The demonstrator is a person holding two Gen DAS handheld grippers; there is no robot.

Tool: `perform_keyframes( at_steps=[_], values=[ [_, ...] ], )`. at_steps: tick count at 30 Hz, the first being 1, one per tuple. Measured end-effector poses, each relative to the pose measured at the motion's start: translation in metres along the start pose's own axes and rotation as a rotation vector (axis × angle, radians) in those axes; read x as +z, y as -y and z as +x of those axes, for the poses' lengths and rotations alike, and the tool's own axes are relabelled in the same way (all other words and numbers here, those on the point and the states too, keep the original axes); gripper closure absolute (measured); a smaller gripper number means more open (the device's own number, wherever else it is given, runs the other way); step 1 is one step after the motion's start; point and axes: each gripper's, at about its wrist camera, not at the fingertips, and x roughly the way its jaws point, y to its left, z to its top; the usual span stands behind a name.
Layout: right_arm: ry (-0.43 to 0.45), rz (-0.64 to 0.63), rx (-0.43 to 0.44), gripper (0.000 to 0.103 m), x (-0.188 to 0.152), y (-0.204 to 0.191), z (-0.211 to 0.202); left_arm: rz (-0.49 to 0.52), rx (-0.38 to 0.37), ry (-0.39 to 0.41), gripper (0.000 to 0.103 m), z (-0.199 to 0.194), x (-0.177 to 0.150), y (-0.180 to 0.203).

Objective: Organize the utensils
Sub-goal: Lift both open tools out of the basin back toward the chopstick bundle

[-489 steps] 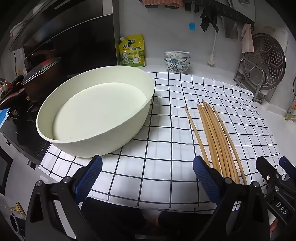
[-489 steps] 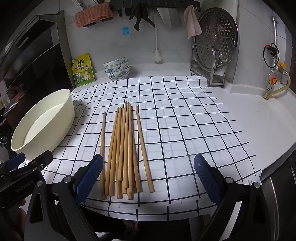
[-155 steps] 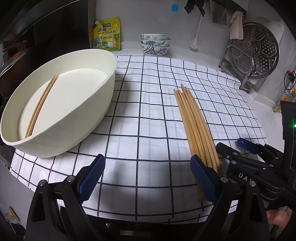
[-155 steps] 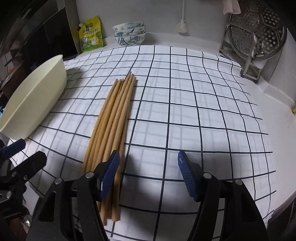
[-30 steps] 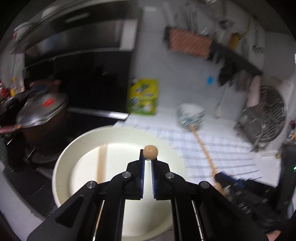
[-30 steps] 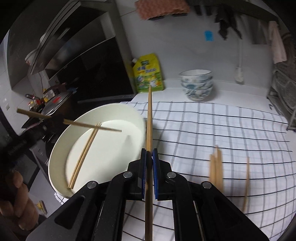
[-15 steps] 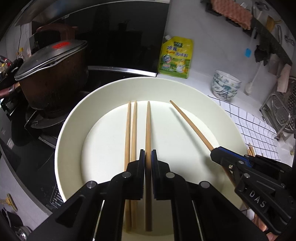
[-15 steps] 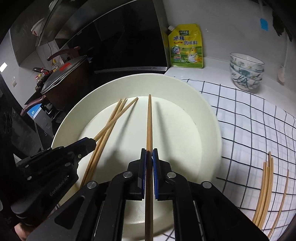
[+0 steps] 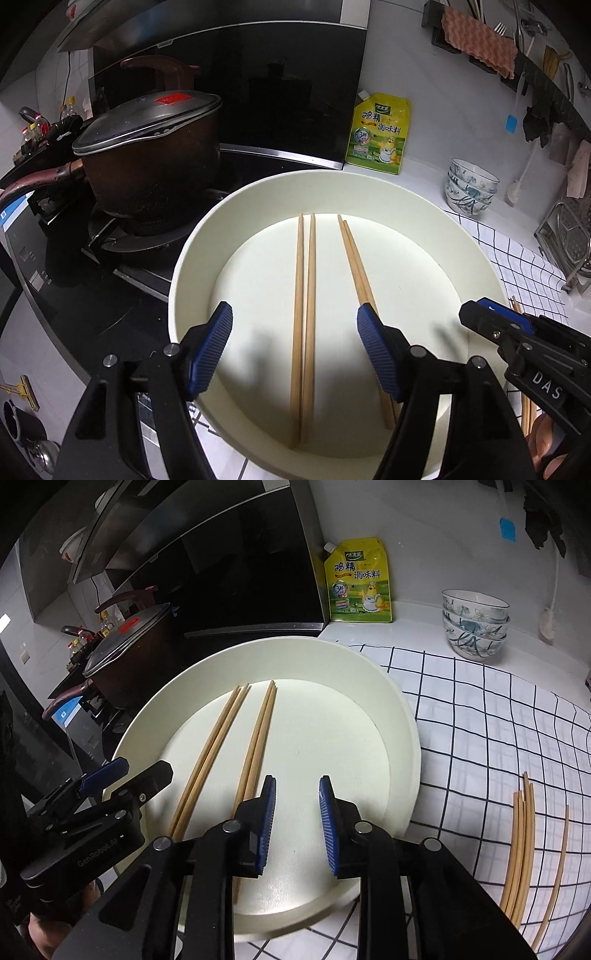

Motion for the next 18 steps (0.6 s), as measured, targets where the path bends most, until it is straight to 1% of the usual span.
perform_keyframes(
  at_steps=[9, 14, 18],
  values=[
    [0.023, 0.014, 0.000, 0.077, -0.018, 0.002, -0.022, 0.012, -0.017, -0.009, 0.034, -0.014, -0.012, 0.008],
    [0.044, 0.027, -0.002, 0.076, -0.029, 0.007, -0.038, 0.021, -0.025, -0.005, 0.031, -0.025, -0.020, 0.015],
    [0.053, 0.034, -0.004, 0.075, -0.037, 0.011, -0.049, 0.028, -0.036, -0.004, 0.030, -0.033, -0.027, 0.024]
  ],
)
